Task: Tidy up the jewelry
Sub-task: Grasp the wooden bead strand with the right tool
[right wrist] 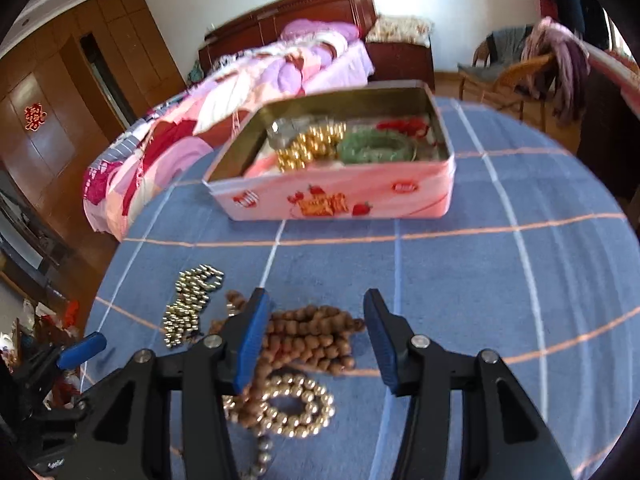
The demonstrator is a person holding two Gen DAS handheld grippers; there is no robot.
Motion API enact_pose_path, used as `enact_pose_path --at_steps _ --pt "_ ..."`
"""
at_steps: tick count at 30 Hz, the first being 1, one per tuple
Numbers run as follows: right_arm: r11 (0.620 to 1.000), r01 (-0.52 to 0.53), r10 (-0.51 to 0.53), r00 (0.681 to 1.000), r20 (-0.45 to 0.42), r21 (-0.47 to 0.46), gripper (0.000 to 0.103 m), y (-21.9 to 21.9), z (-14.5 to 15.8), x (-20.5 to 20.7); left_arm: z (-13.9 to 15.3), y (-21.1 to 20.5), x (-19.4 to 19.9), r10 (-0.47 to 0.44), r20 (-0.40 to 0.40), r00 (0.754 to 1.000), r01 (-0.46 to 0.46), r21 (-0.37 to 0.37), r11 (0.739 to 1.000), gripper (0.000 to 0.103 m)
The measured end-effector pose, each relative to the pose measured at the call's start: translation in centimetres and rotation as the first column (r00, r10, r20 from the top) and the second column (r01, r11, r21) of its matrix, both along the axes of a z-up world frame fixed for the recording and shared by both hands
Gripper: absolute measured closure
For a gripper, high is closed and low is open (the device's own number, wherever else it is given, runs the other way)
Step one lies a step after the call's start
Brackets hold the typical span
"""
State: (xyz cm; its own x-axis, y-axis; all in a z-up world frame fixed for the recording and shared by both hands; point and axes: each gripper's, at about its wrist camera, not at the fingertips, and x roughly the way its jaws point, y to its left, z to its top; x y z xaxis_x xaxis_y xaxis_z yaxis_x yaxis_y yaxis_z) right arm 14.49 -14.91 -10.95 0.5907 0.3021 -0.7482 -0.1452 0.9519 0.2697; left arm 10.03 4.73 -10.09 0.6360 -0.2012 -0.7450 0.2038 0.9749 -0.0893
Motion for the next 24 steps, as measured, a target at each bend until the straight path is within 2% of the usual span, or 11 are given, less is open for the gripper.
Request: enact_pose_path --at_steps 3,6,8,10,12,13,14,20,24 --pt "0.999 -0.037 0.037 0.999 0.008 0.001 0.038 0.6 0.2 -0.9 0.0 0.0 0.2 -0.002 0.000 1.000 0.002 0.010 1.000 0.036" --pt "0.996 -0.085 0.086 0.996 0.007 -0.035 0.040 1.5 0.2 -1.9 -0.2 0.0 0.6 0.007 -0.009 1.000 -0.007 0.007 1.000 0.036" --pt "0.994 -0.095 0.096 0.995 0.015 -0.056 0.048 1.7 0.3 -2.5 -0.2 -0.1 0.9 0.008 -0.012 1.000 -0.008 0.004 1.000 0.036" --pt "0.995 -0.091 0.092 0.995 0.024 -0.036 0.055 1.3 0.4 -2.7 -0.2 -0.2 1.3 0.007 -0.010 1.000 -0.007 0.004 1.000 0.036" --pt "0.997 -0.080 0.080 0.996 0.036 -0.001 0.067 0.6 0.9 -2.9 -0.1 -0.4 1.6 0.006 -0.011 1.000 -0.006 -0.001 1.000 0.036" --pt "0.997 -0.071 0.071 0.997 0.042 0.014 0.092 0.2 1.2 -3.0 -0.1 -0.4 1.8 0.006 -0.012 1.000 -0.006 -0.006 1.000 0.036" --pt "0.997 -0.067 0.066 0.997 0.046 0.035 0.095 -0.3 1.5 -3.1 -0.1 -0.5 2.1 0.005 -0.013 1.000 -0.006 -0.011 1.000 0.036" --pt "0.996 -0.026 0.019 0.996 0.091 0.083 0.094 -1.5 3.1 -3.0 -0.5 -1.0 4.0 0.012 -0.028 1.000 -0.012 -0.012 1.000 0.036" --pt "0.992 -0.044 0.039 0.998 0.042 0.118 0.089 -1.2 2.4 -2.4 -0.9 -1.3 5.1 0.006 -0.070 0.998 -0.007 -0.014 1.000 0.036"
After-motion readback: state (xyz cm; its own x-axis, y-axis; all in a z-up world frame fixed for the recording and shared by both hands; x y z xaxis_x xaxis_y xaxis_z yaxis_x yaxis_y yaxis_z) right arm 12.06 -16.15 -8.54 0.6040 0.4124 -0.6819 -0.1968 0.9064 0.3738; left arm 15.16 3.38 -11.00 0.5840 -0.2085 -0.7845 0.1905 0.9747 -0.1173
